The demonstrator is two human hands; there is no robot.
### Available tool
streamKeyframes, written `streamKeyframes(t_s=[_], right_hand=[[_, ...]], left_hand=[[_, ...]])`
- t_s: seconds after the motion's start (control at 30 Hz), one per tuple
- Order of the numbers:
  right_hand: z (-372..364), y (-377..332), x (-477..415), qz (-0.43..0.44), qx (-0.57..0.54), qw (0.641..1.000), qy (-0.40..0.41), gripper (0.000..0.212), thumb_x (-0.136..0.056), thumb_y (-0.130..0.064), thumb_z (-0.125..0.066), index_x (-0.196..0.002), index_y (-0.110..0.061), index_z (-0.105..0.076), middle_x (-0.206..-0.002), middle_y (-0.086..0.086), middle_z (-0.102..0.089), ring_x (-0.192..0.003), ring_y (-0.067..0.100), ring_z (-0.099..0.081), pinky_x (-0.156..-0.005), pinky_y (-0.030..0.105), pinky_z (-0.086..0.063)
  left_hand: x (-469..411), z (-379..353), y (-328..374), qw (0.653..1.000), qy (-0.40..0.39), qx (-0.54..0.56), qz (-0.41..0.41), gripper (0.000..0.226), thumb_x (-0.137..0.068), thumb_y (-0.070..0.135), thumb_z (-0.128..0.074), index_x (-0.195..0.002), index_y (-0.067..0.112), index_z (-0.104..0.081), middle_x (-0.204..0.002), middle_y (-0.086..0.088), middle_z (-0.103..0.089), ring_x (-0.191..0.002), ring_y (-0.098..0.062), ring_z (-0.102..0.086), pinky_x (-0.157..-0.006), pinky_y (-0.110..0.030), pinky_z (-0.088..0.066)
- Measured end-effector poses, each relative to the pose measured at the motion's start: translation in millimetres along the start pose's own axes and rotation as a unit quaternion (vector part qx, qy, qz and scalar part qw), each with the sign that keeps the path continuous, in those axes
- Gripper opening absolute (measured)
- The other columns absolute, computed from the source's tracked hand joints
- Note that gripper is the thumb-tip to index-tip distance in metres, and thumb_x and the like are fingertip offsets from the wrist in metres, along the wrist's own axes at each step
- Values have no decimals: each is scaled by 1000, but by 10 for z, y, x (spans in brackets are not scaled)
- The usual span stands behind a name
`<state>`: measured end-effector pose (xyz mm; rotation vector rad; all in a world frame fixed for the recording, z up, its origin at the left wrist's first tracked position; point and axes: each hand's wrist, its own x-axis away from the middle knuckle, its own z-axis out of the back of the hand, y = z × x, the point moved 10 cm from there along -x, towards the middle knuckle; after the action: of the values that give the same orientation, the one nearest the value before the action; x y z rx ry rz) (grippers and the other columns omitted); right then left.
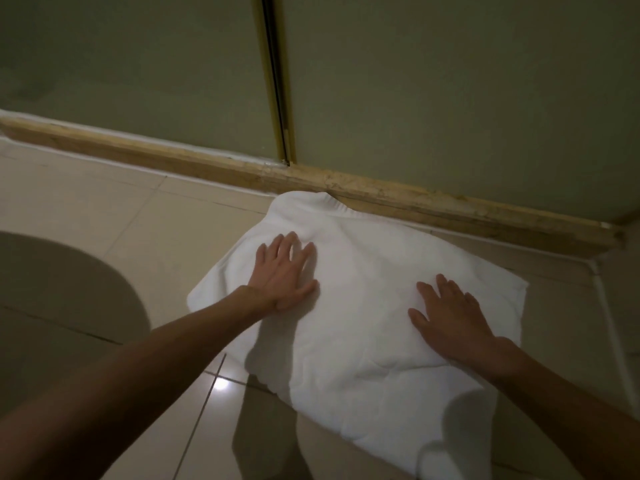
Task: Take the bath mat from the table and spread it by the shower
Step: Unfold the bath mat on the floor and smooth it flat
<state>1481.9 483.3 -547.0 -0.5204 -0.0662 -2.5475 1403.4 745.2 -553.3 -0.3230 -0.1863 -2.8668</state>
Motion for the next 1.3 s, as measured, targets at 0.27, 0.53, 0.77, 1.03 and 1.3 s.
streamKeyframes(t_s=[0.27,0.53,0.77,1.03,1.3], right_hand=[[-210,-62,0,6,-4,998,-60,75,-94,-60,-27,-150,-20,4,-156,17,20,-143,37,14,-116,54,-3],[-257,-10,-89,18,6,997,-79,77,-95,-57,-32,-150,-21,9,-154,14,27,-142,33,21,-116,51,3],[-204,4,-122,9,-17,998,-63,76,-95,-55,-35,-150,-24,6,-155,11,25,-143,29,20,-117,48,3],[-68,-32,-77,-13,-55,998,-30,76,-92,-58,-40,-150,-24,-4,-159,10,11,-146,29,7,-117,45,-3],[283,289,-9,-84,-116,988,59,81,-92,-34,-55,-149,-17,0,-158,15,0,-145,32,-1,-118,48,-7]], left_hand=[[-490,412,-537,976,67,149,141,64,-87,35,-66,-140,17,-36,-149,-20,-27,-139,-36,-23,-110,-49,-22],[-704,464,-814,942,58,257,210,57,-90,33,-59,-139,16,-35,-129,-21,-52,-121,-41,-45,-102,-48,-32],[-545,681,-740,913,199,315,165,46,-90,32,-62,-126,3,-57,-119,-17,-63,-108,-35,-58,-91,-42,-47],[-103,881,59,921,229,314,-18,12,-83,28,-59,-91,19,-63,-83,7,-60,-74,-17,-58,-65,-26,-38],[487,724,710,918,166,323,-157,9,-82,25,-45,-86,20,-51,-81,-4,-66,-70,-24,-55,-64,-37,-42]])
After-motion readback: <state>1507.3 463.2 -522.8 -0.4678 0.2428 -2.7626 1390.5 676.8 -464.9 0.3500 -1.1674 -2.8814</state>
